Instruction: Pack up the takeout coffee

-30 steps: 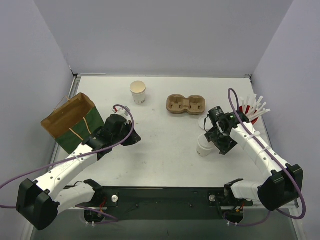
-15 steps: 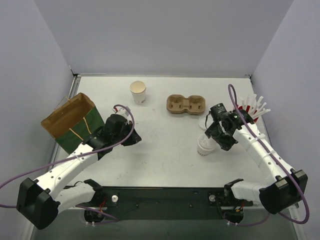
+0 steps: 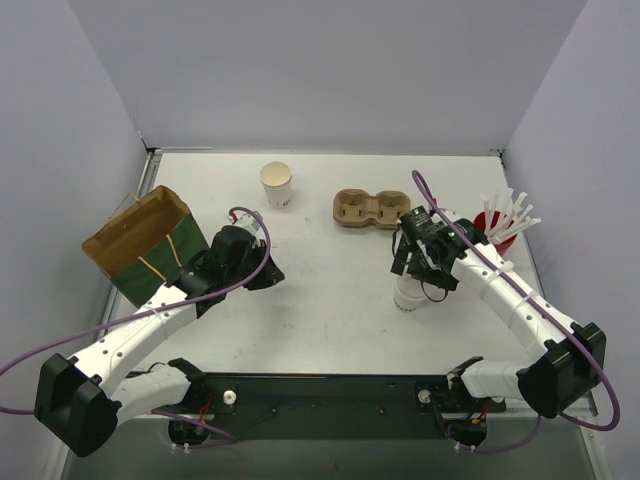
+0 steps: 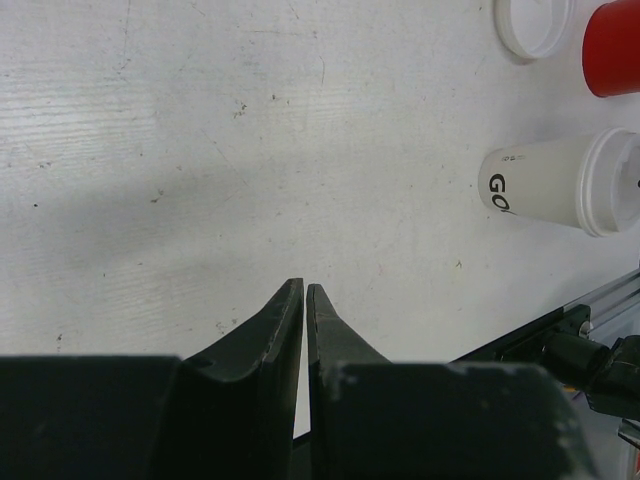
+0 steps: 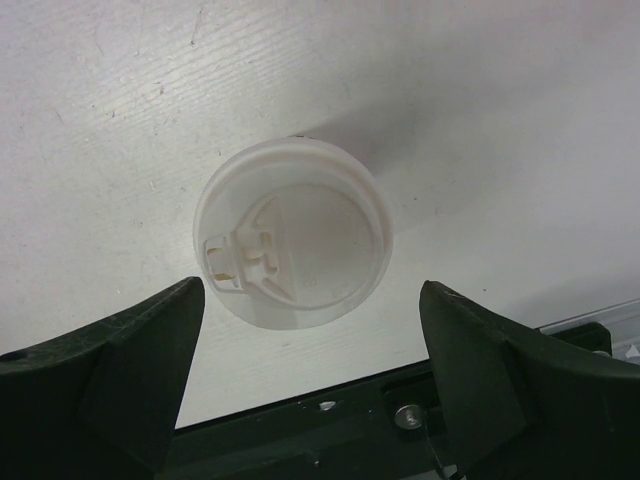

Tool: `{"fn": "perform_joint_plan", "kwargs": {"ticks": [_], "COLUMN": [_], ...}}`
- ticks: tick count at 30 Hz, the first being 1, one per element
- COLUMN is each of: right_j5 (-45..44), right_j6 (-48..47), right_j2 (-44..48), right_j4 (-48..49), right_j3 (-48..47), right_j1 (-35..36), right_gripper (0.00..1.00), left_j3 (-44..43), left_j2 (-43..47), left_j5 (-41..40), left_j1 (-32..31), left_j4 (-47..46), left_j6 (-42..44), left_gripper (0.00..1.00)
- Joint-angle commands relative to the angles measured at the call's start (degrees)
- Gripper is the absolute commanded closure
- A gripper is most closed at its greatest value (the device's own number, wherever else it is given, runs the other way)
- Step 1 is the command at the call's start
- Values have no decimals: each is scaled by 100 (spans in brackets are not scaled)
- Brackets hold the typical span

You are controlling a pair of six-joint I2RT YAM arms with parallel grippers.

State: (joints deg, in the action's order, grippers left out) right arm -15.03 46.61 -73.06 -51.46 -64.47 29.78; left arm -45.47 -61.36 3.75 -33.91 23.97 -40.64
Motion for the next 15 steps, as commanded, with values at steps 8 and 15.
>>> {"fn": "perform_joint_plan", "kwargs": {"ticks": [8, 15], "right_j5": [17, 166], "right_j6": [-741, -803], "right_j2": [-323, -367], "right_j4": [453, 681], "right_j3": [233, 426], "right_j1": [28, -121], "right_gripper": [16, 16], "left_j3": [-287, -304], "left_j2": [-16, -16], "left_j5": [100, 73], "left_j1": [34, 34], "left_j4": [-41, -6], "left_j6": [118, 144], "left_gripper": [83, 83]}}
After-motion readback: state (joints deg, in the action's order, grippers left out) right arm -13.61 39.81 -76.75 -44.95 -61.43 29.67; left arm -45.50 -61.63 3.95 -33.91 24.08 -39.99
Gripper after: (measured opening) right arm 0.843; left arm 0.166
